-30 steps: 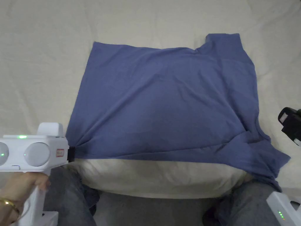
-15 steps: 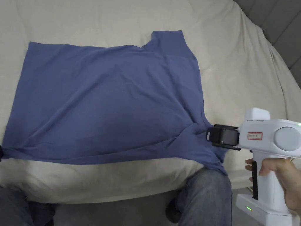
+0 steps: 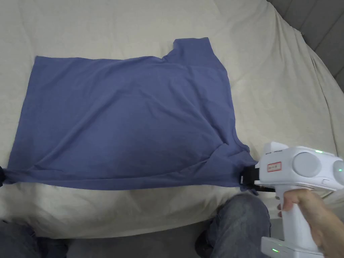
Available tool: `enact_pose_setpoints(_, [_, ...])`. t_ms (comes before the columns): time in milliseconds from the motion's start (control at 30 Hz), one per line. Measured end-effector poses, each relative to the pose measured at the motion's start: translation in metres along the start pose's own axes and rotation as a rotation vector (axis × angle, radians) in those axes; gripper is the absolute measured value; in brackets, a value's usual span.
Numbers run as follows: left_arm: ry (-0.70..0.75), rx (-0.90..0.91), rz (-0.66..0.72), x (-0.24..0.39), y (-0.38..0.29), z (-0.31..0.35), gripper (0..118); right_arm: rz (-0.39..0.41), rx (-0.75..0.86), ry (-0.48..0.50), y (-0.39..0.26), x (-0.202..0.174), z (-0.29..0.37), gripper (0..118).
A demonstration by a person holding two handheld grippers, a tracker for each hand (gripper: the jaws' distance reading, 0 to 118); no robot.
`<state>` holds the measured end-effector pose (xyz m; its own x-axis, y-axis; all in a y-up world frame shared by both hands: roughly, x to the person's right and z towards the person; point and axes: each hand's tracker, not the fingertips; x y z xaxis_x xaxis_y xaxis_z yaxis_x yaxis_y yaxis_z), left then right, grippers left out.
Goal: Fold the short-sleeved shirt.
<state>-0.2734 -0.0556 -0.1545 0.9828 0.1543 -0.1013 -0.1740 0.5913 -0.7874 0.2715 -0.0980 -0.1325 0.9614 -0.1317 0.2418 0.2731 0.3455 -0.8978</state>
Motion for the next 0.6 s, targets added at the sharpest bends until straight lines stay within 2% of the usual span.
enact_pose_setpoints(100, [-0.013,0.017,0.026,-0.003,0.016,0.003,0,0.076,0.064,0.011,0.014,-0.009,0.037,13])
enact_pose_setpoints(267, [-0.063,0.083,0.073,-0.007,0.058,0.003,0,0.073,0.184,0.058,0.056,-0.021,0.079,13])
enact_pose_setpoints(433, [-0.057,0.156,0.036,0.005,0.111,-0.013,0,0.085,0.232,0.015,0.113,-0.038,0.071,13])
enact_pose_setpoints(600, [-0.011,0.136,-0.015,0.026,0.162,-0.069,0,0.071,0.203,-0.048,0.167,-0.054,0.025,13])
